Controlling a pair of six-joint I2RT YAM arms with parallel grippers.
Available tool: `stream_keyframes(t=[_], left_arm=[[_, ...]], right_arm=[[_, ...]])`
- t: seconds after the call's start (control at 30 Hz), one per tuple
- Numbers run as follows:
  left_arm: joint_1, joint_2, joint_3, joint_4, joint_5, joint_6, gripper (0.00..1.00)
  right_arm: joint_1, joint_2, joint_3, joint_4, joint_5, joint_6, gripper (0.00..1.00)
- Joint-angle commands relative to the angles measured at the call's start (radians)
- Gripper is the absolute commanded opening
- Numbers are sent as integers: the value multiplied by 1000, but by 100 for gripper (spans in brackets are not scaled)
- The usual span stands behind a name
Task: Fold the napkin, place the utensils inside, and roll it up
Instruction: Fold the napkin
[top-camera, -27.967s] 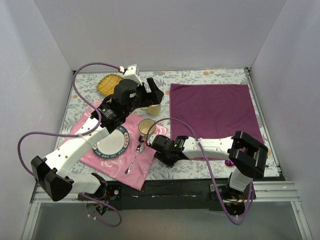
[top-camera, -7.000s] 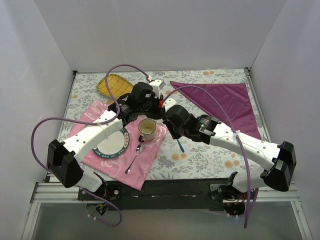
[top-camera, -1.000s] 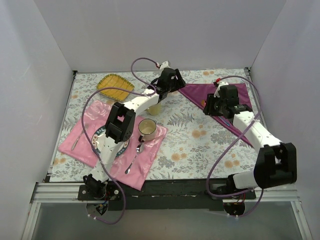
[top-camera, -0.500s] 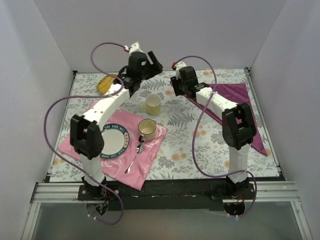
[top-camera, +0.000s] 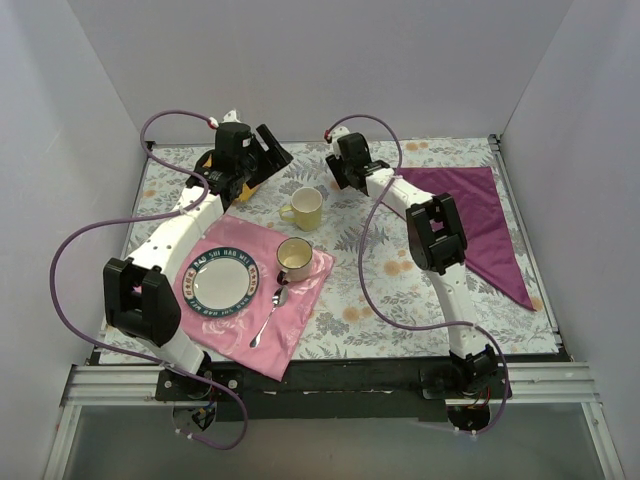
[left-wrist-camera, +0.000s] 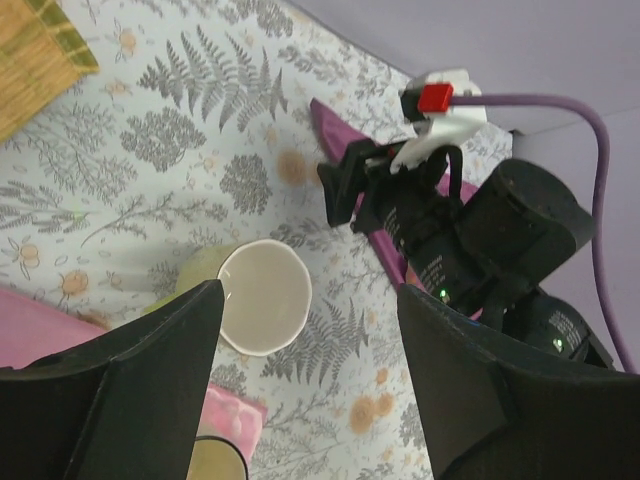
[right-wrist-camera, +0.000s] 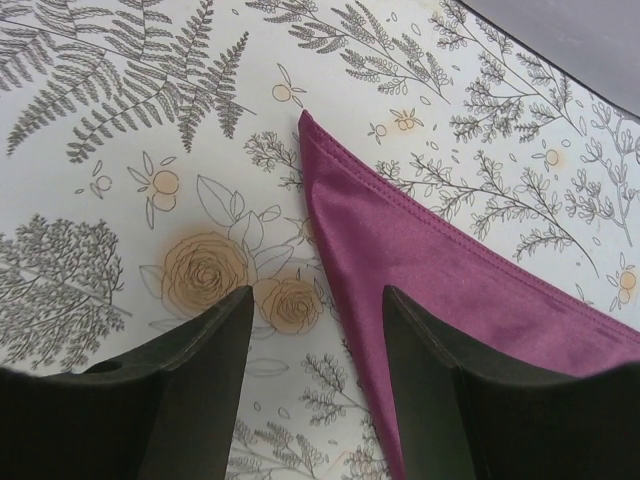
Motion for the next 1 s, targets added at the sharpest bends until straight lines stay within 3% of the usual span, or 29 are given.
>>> stream_keyframes(t=[0.0, 0.23, 0.47, 0.73, 0.97], left_arm=[[2, -55, -20, -32, 82, -24, 70], [2, -72, -15, -56, 93, -26, 70], [0, -72, -18, -64, 101, -39, 69], [2, -66, -5, -73, 105, -41, 70], [2, -72, -15, -78, 104, -39, 70]], right_arm=[[4, 58, 114, 57, 42, -64, 64], [4, 141, 161, 112, 68, -101, 64], [5, 201, 210, 129, 80, -122, 53], [22, 255, 260, 161, 133, -167, 52], [33, 263, 272, 169, 117, -182, 39]])
